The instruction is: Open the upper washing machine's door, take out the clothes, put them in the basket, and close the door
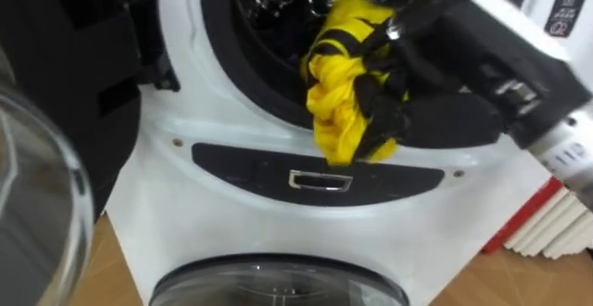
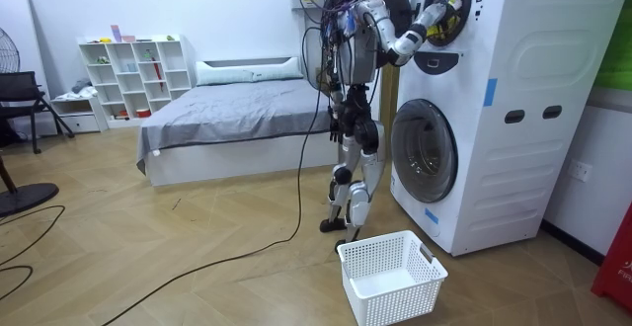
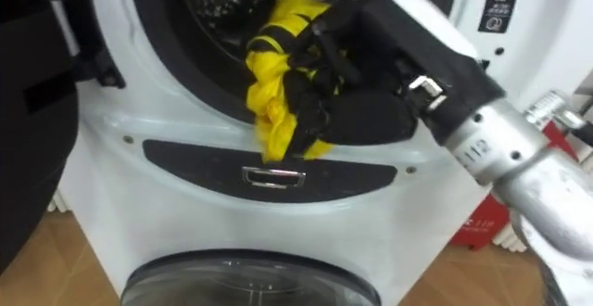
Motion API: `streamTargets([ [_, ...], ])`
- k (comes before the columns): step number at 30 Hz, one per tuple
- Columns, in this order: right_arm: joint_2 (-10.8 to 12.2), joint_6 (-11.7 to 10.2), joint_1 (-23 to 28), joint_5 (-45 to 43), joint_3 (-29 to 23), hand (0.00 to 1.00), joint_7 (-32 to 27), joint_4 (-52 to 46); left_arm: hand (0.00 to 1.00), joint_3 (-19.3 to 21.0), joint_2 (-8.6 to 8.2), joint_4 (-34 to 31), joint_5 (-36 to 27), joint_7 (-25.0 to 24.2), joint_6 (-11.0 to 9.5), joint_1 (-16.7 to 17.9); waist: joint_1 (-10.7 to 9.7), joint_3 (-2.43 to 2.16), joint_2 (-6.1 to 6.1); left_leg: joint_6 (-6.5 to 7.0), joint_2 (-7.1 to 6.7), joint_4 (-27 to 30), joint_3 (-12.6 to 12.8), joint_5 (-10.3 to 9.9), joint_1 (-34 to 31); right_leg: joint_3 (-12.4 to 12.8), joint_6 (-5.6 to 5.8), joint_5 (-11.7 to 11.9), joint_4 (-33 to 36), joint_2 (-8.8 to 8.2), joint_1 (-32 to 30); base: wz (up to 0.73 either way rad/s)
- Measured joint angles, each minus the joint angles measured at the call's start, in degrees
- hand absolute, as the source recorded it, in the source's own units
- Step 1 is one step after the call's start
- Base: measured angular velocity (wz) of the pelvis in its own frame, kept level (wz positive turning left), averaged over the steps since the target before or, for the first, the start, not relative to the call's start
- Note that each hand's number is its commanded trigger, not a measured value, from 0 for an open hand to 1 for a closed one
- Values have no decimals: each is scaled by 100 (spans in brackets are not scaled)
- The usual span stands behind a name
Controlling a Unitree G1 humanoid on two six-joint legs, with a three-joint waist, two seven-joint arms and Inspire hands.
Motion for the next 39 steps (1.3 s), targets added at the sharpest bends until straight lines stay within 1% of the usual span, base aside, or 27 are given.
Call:
streamTargets([
  [1,60,-18,0,48,-19,100,-143,-46,0,2,-13,-1,-1,21,-39,46,-21,-4,25,-1,4,0,31,-1,16,40,0,0,5,9,1,-14],
  [4,97,-131,13,159,-114,100,-358,-55,0,2,-33,-2,8,32,-75,152,-95,-36,88,-7,14,0,85,-6,47,97,-1,0,16,21,7,-10],
  [6,107,-206,19,230,-257,100,-469,-57,0,20,-35,-2,29,32,-106,175,-141,-36,98,-8,17,6,88,-5,59,106,-2,0,27,25,18,-2],
  [8,116,-328,22,444,-409,100,-640,-64,0,28,-43,-2,31,32,-183,225,-207,-46,105,-11,20,17,98,-6,70,126,-3,-1,21,31,34,0],
  [9,123,-374,22,508,-438,100,-694,-65,0,28,-44,-1,31,32,-189,231,-217,-47,102,-12,20,21,102,-6,70,129,-3,-2,12,31,39,-4],
  [11,140,-536,22,619,-520,100,-918,-78,0,29,-65,14,30,31,-230,241,-254,-45,100,-25,22,50,137,-16,70,161,-4,-2,-4,36,50,-5],
  [12,140,-567,24,656,-545,100,-976,-77,0,29,-67,21,30,31,-254,241,-270,-41,100,-25,22,53,137,-16,70,161,-4,-2,-4,36,51,0],
  [14,140,-705,44,792,-664,100,-1218,-77,0,41,-66,51,30,30,-359,251,-336,-27,73,-26,24,59,136,-16,69,163,-5,-2,-6,38,52,0],
  [15,140,-743,60,835,-677,100,-1285,-77,0,51,-67,55,30,30,-377,262,-358,-26,63,-27,24,60,136,-17,69,163,-5,-2,-7,39,52,0],
  [17,139,-904,224,1002,-784,100,-1484,-85,0,62,-67,58,32,30,-443,275,-385,-8,9,-31,27,58,138,-21,62,168,-5,-2,-9,43,41,0],
  [22,135,-940,282,1516,-1019,100,-1668,-85,0,142,-54,67,35,15,-525,280,-496,-10,-1,-28,25,62,144,-34,36,176,-5,-2,-10,45,-8,-1],
  [25,134,-958,295,1649,-1099,100,-1769,-84,0,174,-46,68,41,15,-541,281,-541,-8,17,-29,33,65,181,-39,66,207,-7,-1,-6,53,-7,-5],
  [27,134,-1064,441,1827,-1204,100,-1770,-85,0,195,-42,68,42,15,-590,282,-544,-12,21,-34,37,81,216,-42,69,236,-7,0,-3,56,-3,-8],
  [29,134,-1112,653,2341,-1365,100,-1797,-86,0,191,-43,73,31,9,-642,319,-593,-34,54,-35,39,94,251,-48,75,264,-7,1,7,56,-2,-6],
  [30,134,-1124,687,2414,-1381,100,-1814,-87,0,193,-42,73,31,4,-644,334,-642,-40,63,-34,40,95,257,-50,76,272,-7,1,7,57,-4,-6],
  [31,133,-1136,731,2433,-1450,100,-1826,-88,0,199,-43,75,31,-5,-645,352,-719,-50,110,-28,54,99,281,-82,89,297,-6,1,11,73,-6,-16],
  [32,134,-1143,797,2485,-1577,100,-1861,-84,0,228,-41,75,31,-7,-650,356,-726,-53,148,-31,73,102,347,-121,121,387,-7,1,21,103,-6,-20],
  [33,132,-1150,836,2508,-1628,100,-1878,-85,0,250,-38,75,31,-7,-652,359,-739,-43,177,-31,81,103,380,-130,134,417,-7,1,33,111,-6,-25],
  [34,131,-1184,948,2521,-1746,100,-1912,-84,0,307,-23,74,29,-6,-653,358,-804,-48,183,-34,87,100,412,-140,156,444,-8,1,67,119,-5,-20],
  [35,129,-1184,1039,2520,-1846,100,-1948,-79,0,365,-7,74,26,-1,-654,359,-867,-33,212,-35,91,96,461,-147,165,501,-8,-3,92,130,-6,-23],
  [36,129,-1184,1073,2509,-1897,100,-1970,-78,0,379,-1,73,26,3,-655,353,-890,-35,210,-36,94,98,508,-154,175,559,-8,-5,90,140,-10,-30],
  [37,129,-1184,1141,2500,-2002,100,-1979,-66,0,398,10,72,26,7,-665,336,-945,-23,225,-38,100,105,570,-162,179,635,-9,-4,99,154,-27,-31],
  [38,129,-1184,1174,2483,-2036,100,-2011,-35,0,400,23,73,26,8,-680,337,-1035,-25,239,-38,99,102,621,-162,180,715,-8,-4,127,173,-64,-30],
  [39,130,-1184,1186,2468,-2053,100,-2037,-31,0,400,28,72,26,9,-687,334,-1076,-26,241,-38,102,101,669,-162,181,736,-9,0,144,176,-89,-25],
])
